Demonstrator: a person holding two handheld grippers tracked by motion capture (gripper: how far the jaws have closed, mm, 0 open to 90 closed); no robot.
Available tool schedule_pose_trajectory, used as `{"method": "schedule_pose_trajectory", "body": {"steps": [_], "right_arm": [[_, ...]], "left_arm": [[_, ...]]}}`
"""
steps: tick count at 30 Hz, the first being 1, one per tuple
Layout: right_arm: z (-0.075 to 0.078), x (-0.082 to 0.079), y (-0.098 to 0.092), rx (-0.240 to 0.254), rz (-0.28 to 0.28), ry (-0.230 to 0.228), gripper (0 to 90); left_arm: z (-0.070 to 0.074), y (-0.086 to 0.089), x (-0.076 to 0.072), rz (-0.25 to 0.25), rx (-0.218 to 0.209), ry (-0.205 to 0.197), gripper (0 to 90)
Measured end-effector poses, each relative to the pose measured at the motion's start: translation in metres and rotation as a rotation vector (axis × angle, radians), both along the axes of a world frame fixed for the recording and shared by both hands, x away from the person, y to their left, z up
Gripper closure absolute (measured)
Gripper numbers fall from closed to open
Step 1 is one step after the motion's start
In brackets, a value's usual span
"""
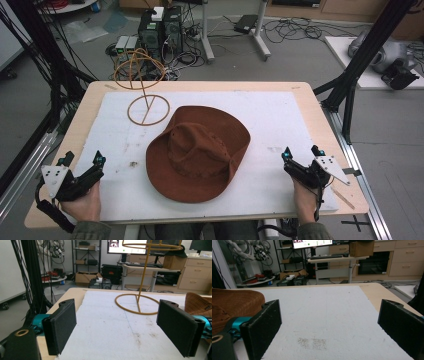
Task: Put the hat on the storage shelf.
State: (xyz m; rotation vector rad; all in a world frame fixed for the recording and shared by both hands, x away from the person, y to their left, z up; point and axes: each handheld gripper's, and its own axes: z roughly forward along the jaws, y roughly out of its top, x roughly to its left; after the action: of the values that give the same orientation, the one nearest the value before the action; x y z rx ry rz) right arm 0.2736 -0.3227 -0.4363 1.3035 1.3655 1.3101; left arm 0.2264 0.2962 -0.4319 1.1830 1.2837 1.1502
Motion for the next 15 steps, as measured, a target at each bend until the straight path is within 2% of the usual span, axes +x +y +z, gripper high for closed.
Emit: {"method": "schedule_pose_trajectory", "body": {"steps": [11, 15], "right_arm": [[0.0029, 0.0003, 0.0031, -0.011, 0.013, -0.016, 4.3], [0.0091, 0.0004, 0.0056, 0.005, 0.028, -0.023, 4.3]], "left_arm": [[-0.0003, -0.0009, 0.0009, 0.000, 0.007, 0.001, 16.6], [-0.0001, -0.0017, 0.0010, -0.003, 0.011, 0.004, 16.6]]}}
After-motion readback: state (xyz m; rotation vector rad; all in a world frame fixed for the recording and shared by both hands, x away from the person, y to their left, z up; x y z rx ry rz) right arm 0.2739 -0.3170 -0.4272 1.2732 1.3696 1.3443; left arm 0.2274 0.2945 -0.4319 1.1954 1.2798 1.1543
